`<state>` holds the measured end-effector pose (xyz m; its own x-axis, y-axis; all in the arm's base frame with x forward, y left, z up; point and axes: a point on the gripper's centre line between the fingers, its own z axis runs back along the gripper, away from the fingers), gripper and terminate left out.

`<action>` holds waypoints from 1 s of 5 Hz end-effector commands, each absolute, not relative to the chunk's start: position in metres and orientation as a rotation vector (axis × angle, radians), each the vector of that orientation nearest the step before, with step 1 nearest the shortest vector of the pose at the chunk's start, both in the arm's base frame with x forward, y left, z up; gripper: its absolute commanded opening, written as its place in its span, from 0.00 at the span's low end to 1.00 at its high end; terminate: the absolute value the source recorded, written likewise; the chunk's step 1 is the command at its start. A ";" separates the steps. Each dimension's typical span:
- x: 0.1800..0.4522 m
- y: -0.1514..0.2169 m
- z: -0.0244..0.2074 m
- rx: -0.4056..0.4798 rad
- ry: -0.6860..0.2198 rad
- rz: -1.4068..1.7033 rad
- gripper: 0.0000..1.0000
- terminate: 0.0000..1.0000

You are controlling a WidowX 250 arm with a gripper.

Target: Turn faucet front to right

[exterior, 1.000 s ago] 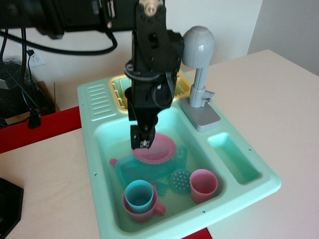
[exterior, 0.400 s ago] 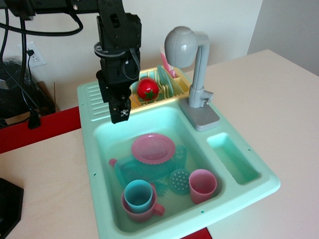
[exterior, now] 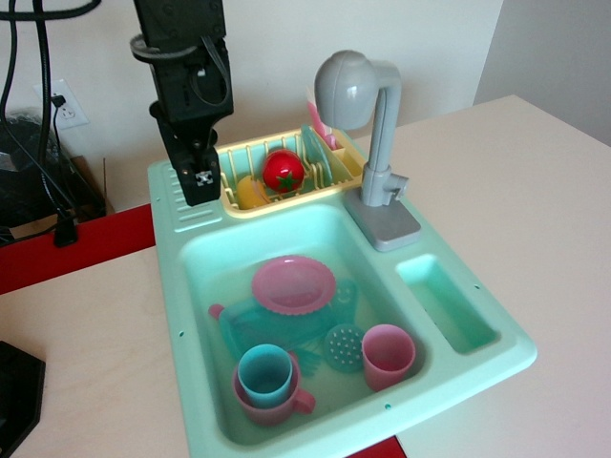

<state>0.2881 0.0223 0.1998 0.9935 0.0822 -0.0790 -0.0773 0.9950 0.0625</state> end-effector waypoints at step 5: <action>0.237 0.026 0.226 0.049 0.040 0.092 1.00 1.00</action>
